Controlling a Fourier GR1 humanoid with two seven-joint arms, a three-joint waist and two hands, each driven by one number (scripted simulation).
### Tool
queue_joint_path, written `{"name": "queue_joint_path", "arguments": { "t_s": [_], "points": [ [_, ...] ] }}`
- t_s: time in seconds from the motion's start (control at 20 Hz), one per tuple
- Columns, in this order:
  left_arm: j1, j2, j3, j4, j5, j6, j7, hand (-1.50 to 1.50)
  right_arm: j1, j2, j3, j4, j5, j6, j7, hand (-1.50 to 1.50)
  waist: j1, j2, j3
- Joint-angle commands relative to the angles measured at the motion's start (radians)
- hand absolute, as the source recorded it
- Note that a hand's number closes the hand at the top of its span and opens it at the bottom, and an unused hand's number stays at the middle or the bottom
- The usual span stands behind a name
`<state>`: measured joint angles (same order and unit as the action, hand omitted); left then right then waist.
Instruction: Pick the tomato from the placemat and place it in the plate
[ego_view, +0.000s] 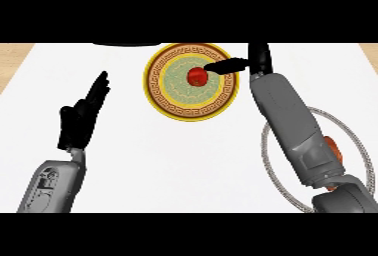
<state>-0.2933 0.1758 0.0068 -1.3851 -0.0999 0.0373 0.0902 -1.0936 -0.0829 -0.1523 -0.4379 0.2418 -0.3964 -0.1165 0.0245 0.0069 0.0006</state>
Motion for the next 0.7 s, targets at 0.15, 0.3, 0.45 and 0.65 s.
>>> {"name": "queue_joint_path", "arguments": {
  "t_s": [0.15, 0.3, 0.45, 0.65],
  "points": [
    [0.038, -0.003, -0.003, -0.066, -0.009, 0.006, 0.046, 0.00, 0.120, -0.144, -0.063, -0.080, -0.075, 0.130, -0.055, -1.50, -0.023, -0.009, 0.000],
    [0.020, 0.011, 0.025, 0.008, 0.002, -0.019, -0.008, 0.00, 0.149, -0.188, -0.074, -0.051, -0.086, 0.202, -0.112, -1.50, -0.016, -0.003, 0.000],
    [0.020, -0.033, -0.007, -0.027, -0.030, 0.024, 0.019, 0.00, 0.203, -0.231, -0.057, -0.110, -0.087, 0.266, -0.093, -1.50, -0.022, -0.007, 0.000],
    [-0.029, 0.001, 0.036, 0.032, -0.006, -0.018, 0.010, 0.00, 0.229, -0.270, -0.081, -0.082, -0.104, 0.307, -0.141, -1.50, -0.020, -0.004, 0.000]
  ]
}}
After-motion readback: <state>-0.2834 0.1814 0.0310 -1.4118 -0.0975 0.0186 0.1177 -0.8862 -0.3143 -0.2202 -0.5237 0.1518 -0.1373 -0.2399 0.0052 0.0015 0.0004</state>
